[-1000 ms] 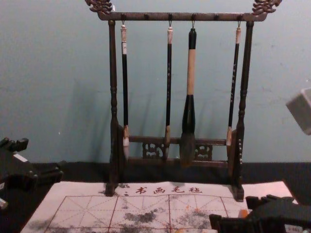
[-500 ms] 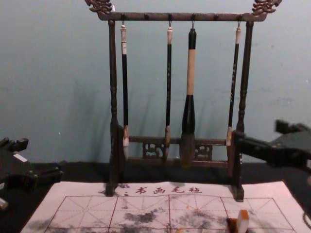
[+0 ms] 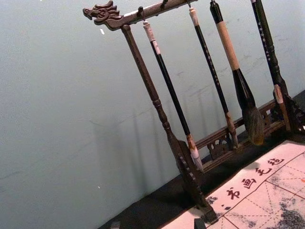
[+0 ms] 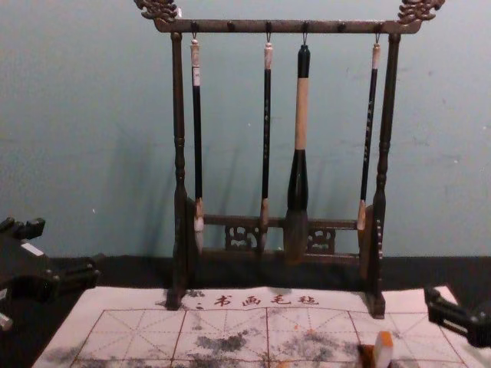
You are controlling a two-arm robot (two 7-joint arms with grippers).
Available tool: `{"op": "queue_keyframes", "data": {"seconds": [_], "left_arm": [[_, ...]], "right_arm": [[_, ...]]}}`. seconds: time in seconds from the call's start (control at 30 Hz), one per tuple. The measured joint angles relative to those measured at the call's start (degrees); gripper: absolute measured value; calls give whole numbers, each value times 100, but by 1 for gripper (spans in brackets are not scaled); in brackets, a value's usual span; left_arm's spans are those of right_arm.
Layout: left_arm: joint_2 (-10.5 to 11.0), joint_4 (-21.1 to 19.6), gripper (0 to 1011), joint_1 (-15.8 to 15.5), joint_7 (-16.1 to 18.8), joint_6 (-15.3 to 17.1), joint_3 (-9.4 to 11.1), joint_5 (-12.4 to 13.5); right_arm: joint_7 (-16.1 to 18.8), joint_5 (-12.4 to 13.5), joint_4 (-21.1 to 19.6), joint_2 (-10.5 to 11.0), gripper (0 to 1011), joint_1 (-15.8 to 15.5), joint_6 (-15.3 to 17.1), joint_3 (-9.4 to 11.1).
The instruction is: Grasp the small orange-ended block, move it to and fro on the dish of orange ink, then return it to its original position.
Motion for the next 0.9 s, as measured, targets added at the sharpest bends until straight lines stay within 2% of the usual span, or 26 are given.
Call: {"op": "queue_keyframes", "data": {"seconds": [0.07,0.9], "left_arm": [[0,0,1001,0,0,0,0,0],[0,0,1001,0,0,0,0,0]], "right_arm": [[32,6,73,-23,1000,11,67,28],[10,5,-5,-3,1000,2,9,1]]}}
